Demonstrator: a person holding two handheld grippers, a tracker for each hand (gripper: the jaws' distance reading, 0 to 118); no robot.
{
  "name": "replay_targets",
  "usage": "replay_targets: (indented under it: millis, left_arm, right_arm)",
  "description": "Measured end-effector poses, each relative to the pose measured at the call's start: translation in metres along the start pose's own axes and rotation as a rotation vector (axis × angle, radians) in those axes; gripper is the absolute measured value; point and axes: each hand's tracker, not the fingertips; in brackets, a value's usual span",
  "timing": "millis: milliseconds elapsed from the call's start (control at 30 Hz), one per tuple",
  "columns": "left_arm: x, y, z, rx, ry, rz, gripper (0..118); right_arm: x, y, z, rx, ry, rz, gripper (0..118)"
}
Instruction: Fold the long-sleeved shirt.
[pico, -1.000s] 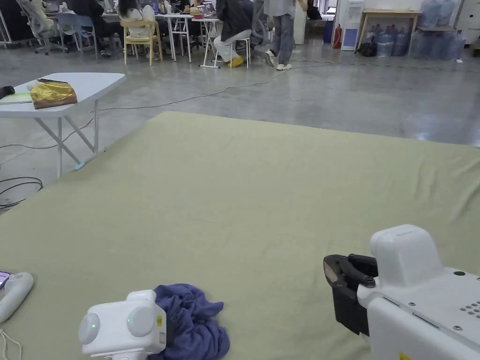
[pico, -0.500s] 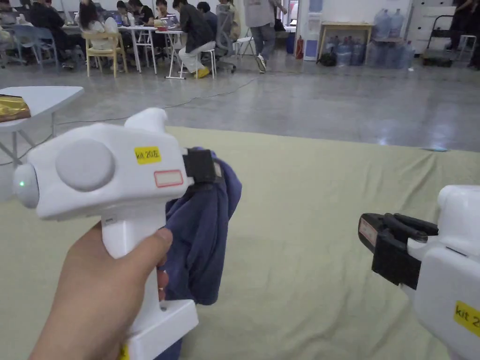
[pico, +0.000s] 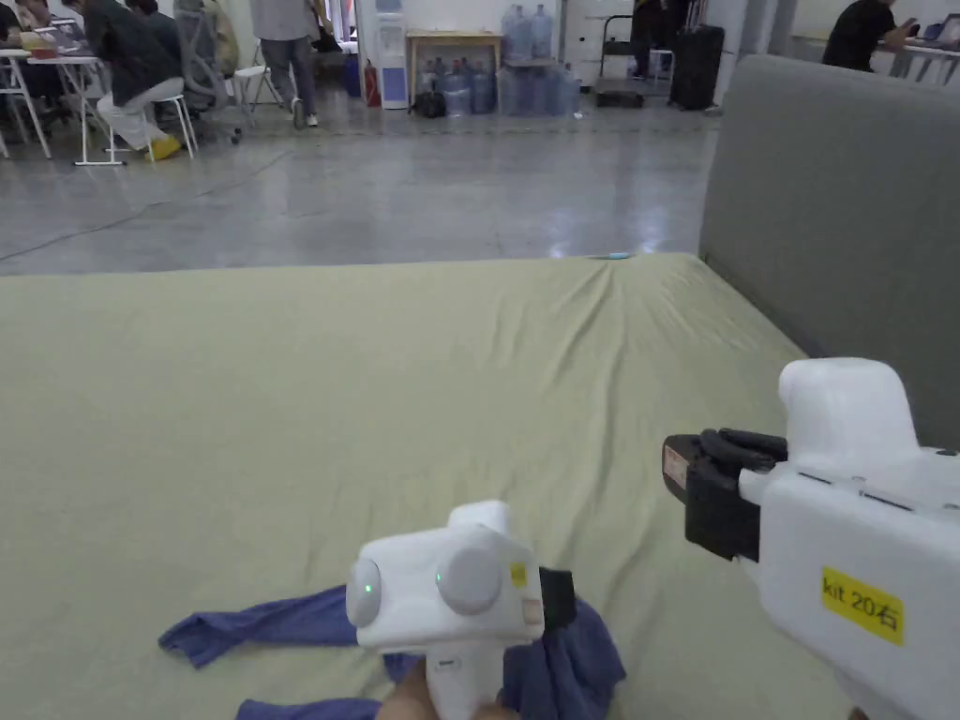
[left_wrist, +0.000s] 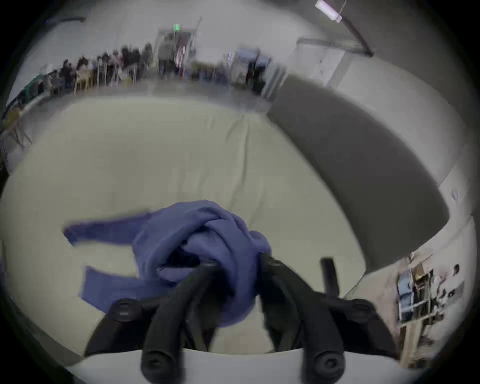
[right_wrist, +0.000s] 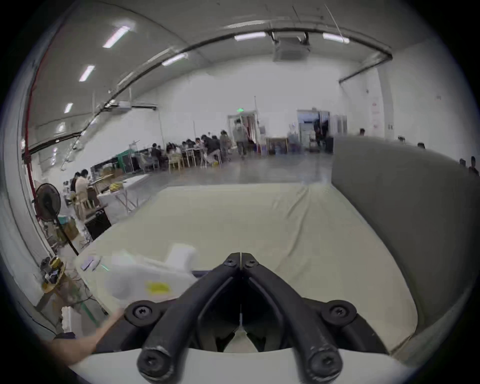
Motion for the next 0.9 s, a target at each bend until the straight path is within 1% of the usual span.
replay_targets:
  millis: [33, 67, 100, 133, 200, 267, 333, 367, 400, 433, 467, 500, 533, 600, 667, 767, 800, 867, 900]
  left_arm:
    - [-0.003, -0.01, -0.02, -0.051, -0.011, 0.016, 76]
    - [-0.005, -0.017, -0.029, -0.044, 0.0, 0.011, 89]
    - [-0.007, -0.018, -0.027, -0.04, 0.013, 0.028, 89]
    - [-0.002, -0.022, -0.007, -0.031, 0.007, 0.027, 89]
    - [-0.008, -0.01, 0.032, 0.069, -0.075, 0.046, 89]
    - [-0.019, 0.007, 0.078, 0.187, -0.091, -0.001, 89]
    - [-0.035, 0.005, 0.123, 0.255, -0.068, -0.044, 88]
    - [-0.045, -0.003, 0.141, 0.264, -0.031, -0.066, 82]
    - [-0.062, -0.007, 0.148, 0.265, 0.025, -0.065, 73]
    - [-0.073, -0.018, 0.155, 0.288, 0.065, -0.048, 66]
    - [-0.085, -0.031, 0.155, 0.271, 0.098, -0.014, 66]
    - [-0.097, -0.045, 0.15, 0.214, 0.127, 0.016, 30]
    - [-0.112, -0.055, 0.145, 0.18, 0.142, 0.061, 0]
    - [-0.13, -0.067, 0.126, 0.029, 0.093, 0.111, 0]
    - [-0.138, -0.07, 0.108, 0.015, 0.073, 0.127, 0]
    - [-0.135, -0.036, 0.09, 0.046, 0.074, 0.055, 0]
    - [-0.123, -0.029, 0.079, 0.077, 0.079, 0.03, 21]
    - [-0.124, -0.001, 0.046, 0.033, 0.09, 0.019, 118]
    - [-0.127, 0.008, 0.033, 0.025, 0.072, 0.025, 116]
  right_arm:
    - [0.003, -0.005, -0.001, -0.021, -0.03, 0.014, 0]
    - [0.008, -0.012, -0.001, -0.023, -0.033, 0.015, 0]
    - [0.012, -0.016, -0.001, -0.025, -0.032, 0.009, 0]
    - [0.015, -0.019, 0.0, -0.028, -0.027, 0.0, 0]
    - [0.02, -0.023, 0.0, -0.03, -0.001, -0.018, 0]
    - [0.021, -0.026, -0.002, -0.017, 0.024, -0.044, 0]
    - [0.021, -0.033, -0.004, -0.015, 0.07, -0.081, 0]
    - [0.021, -0.039, -0.005, -0.02, 0.093, -0.097, 0]
    - [0.02, -0.047, -0.007, -0.031, 0.108, -0.107, 0]
    - [0.018, -0.055, -0.01, -0.048, 0.119, -0.109, 0]
    - [0.017, -0.065, -0.014, -0.07, 0.125, -0.111, 0]
    - [0.015, -0.076, -0.019, -0.098, 0.128, -0.114, 0]
    - [0.013, -0.084, -0.024, -0.129, 0.135, -0.121, 0]
    - [0.011, -0.098, -0.034, -0.201, 0.137, -0.14, 0]
    - [0.01, -0.106, -0.041, -0.238, 0.14, -0.16, 0]
    - [0.01, -0.11, -0.047, -0.258, 0.135, -0.169, 0]
    - [0.011, -0.111, -0.049, -0.267, 0.126, -0.175, 0]
    - [0.015, -0.113, -0.052, -0.284, 0.114, -0.196, 0]
    - [0.018, -0.114, -0.055, -0.296, 0.101, -0.206, 0]
